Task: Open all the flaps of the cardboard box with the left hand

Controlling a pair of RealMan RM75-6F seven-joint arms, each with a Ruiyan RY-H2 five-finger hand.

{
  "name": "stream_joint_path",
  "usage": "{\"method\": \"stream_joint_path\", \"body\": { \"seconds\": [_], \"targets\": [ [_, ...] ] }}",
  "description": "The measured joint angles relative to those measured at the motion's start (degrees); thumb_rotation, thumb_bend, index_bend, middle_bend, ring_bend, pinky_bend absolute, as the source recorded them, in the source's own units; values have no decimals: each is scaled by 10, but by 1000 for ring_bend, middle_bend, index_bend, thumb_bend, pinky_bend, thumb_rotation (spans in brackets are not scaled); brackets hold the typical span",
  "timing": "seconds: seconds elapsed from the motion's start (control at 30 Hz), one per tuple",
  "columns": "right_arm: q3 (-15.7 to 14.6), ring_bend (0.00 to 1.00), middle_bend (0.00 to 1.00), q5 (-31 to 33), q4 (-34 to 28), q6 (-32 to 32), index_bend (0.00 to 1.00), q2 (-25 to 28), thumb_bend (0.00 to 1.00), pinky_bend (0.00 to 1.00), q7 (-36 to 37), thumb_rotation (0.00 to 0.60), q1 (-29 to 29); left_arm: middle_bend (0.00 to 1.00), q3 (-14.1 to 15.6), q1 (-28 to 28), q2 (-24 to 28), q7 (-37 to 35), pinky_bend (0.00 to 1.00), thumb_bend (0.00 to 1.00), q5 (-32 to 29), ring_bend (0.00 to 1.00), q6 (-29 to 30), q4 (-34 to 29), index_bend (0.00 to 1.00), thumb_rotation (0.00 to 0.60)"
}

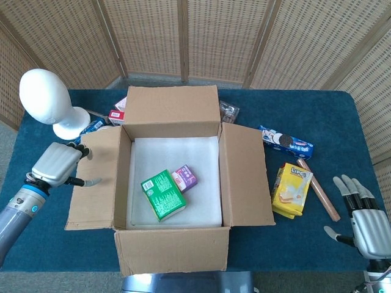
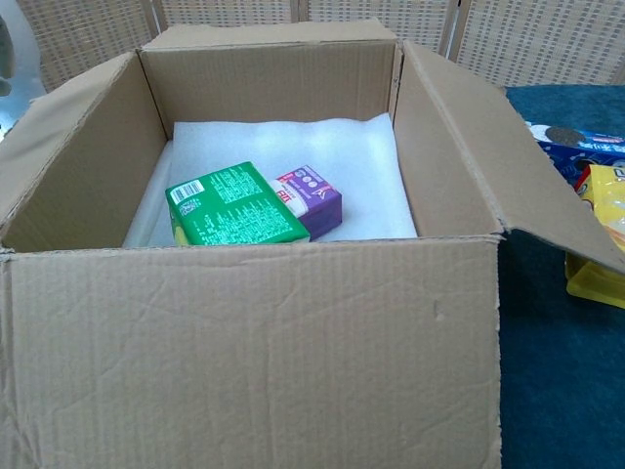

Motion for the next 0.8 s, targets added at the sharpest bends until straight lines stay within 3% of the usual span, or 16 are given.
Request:
{"method": "stream_joint_path", "body": {
  "seconds": [0.17,0.27,0.33,0.4,0.47,0.8],
  "targets": [
    [2,0,0,-2,3,6,0,-1,0,144,3,600,-1,0,-2,34,-18,-78,86,0,49,0,21,33,27,198],
    [2,0,0,-5,5,8,0,-2,0,144,7,600,-1,0,-1,60,-25,-126,46,0,89,0,44,54,0,218],
    [2,0,0,-8,7,9,0,-2,0,131,12,600,-1,0,0,80,-30,-158,29,0,117,0,66,71,0,336],
    [2,0,0,-12,10,11,0,-3,0,111,20,600,-1,0,2,97,-35,-181,7,0,140,0,89,89,0,540],
    [3,0,0,-15,12,15,0,-3,0,85,27,600,-1,0,5,119,-39,-208,1,0,164,0,115,112,0,600],
    [25,0,0,-13,40,60,0,-34,0,27,25,600,-6,0,23,209,-48,-247,0,0,204,0,203,170,0,600]
  ]
}}
